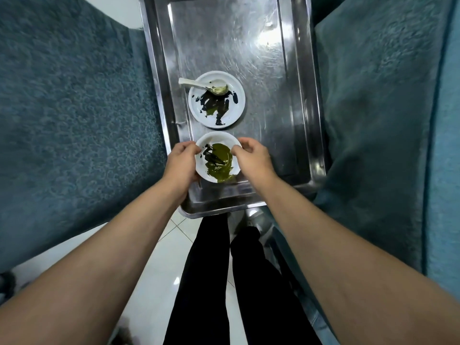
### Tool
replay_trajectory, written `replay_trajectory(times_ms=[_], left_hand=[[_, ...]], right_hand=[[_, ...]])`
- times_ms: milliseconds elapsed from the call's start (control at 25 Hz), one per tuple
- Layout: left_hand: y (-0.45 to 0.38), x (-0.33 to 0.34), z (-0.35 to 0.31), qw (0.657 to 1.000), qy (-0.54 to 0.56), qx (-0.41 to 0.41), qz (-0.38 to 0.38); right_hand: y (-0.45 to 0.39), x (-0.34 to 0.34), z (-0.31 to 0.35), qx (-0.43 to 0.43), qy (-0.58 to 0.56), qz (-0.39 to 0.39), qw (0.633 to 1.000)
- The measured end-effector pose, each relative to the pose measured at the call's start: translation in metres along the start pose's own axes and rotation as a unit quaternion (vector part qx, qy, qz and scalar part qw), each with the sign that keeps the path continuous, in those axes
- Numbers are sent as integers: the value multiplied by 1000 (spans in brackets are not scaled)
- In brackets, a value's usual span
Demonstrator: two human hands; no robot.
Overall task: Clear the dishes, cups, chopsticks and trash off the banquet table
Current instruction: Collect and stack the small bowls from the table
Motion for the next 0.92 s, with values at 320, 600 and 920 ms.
replay_trajectory(times_ms=[320, 600, 920], left_hand=[[-3, -4, -5, 999, -29, 29, -8], [22, -6, -24, 994, -76, 82, -15], [109, 4, -64, 985, -60, 159, -7]], right_hand=[[-5, 5, 1, -14, -1, 1, 1000], [11, -13, 21, -42, -27, -26, 998], [80, -47, 83, -132, -70, -29, 988]])
Point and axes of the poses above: each hand's wrist, its own y-axis away from the middle knuckle, its own x-axis out of the palm, z = x × y, the point moved 7 cm from there along -y, towards the middle knuckle, and after that the axes turned 3 degrees about -x, right-handed, at the moved point
